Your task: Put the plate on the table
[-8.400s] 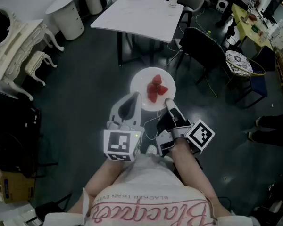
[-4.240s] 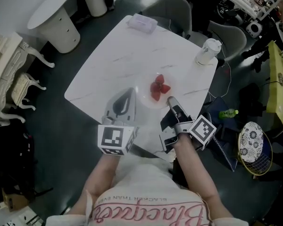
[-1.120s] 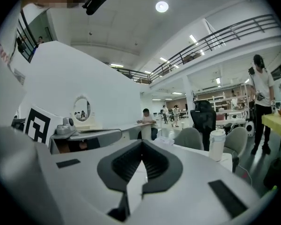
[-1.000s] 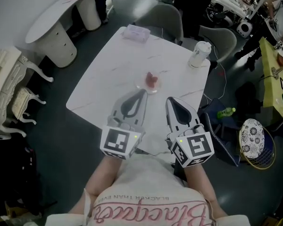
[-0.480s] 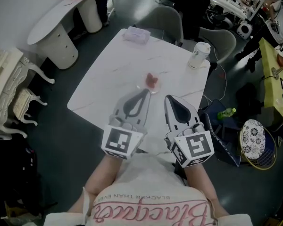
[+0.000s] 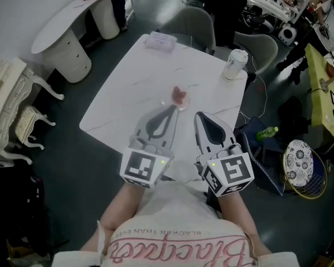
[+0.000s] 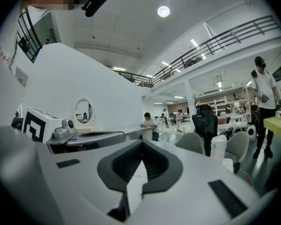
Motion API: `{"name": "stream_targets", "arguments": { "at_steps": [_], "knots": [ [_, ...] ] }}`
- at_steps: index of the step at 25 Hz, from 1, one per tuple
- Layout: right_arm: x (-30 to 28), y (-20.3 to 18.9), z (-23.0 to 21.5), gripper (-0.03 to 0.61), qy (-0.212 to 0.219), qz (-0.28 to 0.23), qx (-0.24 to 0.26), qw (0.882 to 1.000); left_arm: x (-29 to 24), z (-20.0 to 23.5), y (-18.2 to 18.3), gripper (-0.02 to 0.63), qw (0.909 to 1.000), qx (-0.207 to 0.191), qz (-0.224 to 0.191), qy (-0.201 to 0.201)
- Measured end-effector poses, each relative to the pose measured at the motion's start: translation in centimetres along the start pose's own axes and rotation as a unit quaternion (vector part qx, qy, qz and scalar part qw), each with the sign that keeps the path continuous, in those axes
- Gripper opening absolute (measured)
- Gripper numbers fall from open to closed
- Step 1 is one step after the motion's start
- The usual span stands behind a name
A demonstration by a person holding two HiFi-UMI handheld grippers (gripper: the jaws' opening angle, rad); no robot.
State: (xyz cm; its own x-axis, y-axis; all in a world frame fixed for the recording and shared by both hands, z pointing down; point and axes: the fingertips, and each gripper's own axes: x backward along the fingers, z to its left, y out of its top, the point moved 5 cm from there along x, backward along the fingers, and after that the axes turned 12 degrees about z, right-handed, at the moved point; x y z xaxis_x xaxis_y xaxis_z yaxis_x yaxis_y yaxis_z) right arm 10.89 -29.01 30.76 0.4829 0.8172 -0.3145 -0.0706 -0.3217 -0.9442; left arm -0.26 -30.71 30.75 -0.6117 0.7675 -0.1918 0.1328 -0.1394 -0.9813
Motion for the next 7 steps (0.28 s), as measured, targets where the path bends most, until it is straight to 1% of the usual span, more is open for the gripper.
{"name": "stream_targets", "arguments": {
  "at_steps": [7],
  "knots": [
    [-0.25, -0.08, 0.13, 0.003, -0.001, 0.000, 0.000, 1.000, -0.05, 0.18, 0.05, 0.005, 1.0000, -0.002, -0.003, -0.003]
  ]
}}
